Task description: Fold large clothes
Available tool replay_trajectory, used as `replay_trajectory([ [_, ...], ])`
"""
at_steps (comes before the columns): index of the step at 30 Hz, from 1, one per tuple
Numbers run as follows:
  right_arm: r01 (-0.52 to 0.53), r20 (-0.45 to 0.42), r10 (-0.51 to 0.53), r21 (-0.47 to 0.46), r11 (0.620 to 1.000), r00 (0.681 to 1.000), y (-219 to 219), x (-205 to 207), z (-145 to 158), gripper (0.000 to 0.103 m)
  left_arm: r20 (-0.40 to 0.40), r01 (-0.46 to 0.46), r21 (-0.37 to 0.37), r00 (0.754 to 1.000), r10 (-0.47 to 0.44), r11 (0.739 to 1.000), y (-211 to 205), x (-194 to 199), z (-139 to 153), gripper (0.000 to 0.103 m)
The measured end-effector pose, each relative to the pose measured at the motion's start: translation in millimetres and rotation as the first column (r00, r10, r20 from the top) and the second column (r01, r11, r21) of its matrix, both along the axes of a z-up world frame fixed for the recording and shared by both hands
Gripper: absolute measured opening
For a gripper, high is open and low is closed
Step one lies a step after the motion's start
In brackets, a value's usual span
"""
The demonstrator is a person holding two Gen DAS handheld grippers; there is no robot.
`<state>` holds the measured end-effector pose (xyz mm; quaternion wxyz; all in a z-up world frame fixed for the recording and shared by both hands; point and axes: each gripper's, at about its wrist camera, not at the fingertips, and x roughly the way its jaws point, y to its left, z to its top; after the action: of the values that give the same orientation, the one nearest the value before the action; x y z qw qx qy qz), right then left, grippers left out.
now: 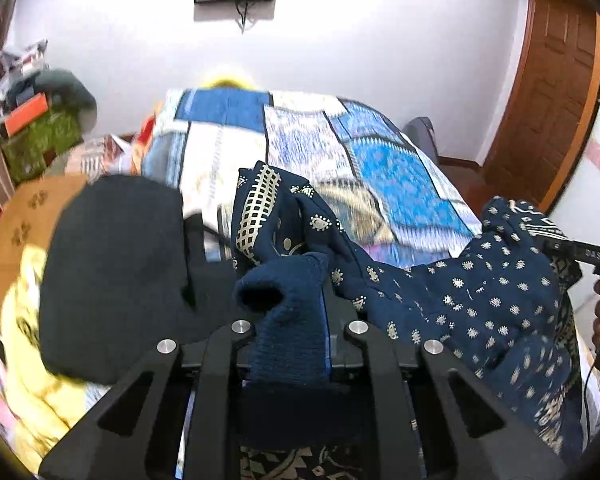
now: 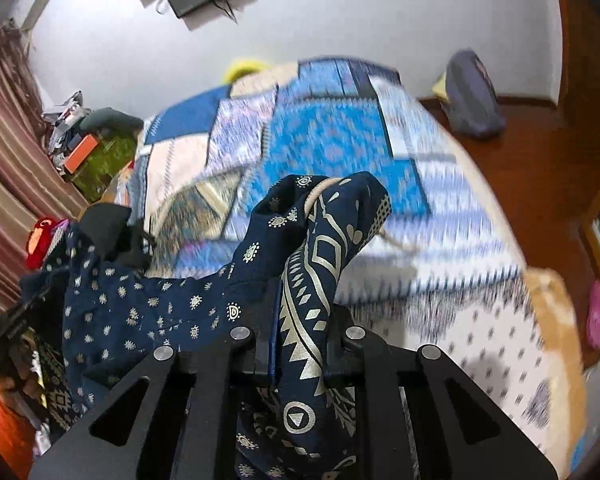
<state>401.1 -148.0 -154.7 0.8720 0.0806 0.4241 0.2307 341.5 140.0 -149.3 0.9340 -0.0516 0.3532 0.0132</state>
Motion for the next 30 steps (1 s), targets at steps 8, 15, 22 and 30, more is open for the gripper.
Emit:
replay_trajectory([
  [8, 0.054, 0.087, -0.046, -0.09, 0.995, 0.995, 12, 50, 12, 0.013, -0.004, 0.007, 0.037, 1.0, -0.007, 0.999, 1, 72, 23, 0.015],
  [15, 0.046, 0.04, -0.04, -0.16, 0.986, 0.998, 20, 79, -20, 0.013, -0.128, -0.007, -0.011, 0.992, 0.006, 1.0, 14, 129, -20, 0.016],
  [22, 0.076, -0.016, -0.081, -0.214, 0.974, 0.997, 9, 76, -49, 0.017, -0.217, -0.02, 0.074, 0.975, 0.036, 0.997, 15, 129, -61, 0.024],
  [30, 0.04, -0.036, -0.051, -0.247, 0.968, 0.998, -3, 47, -35, 0.018, -0.174, -0.005, 0.097, 0.984, 0.021, 0.995, 12, 87, -40, 0.036],
])
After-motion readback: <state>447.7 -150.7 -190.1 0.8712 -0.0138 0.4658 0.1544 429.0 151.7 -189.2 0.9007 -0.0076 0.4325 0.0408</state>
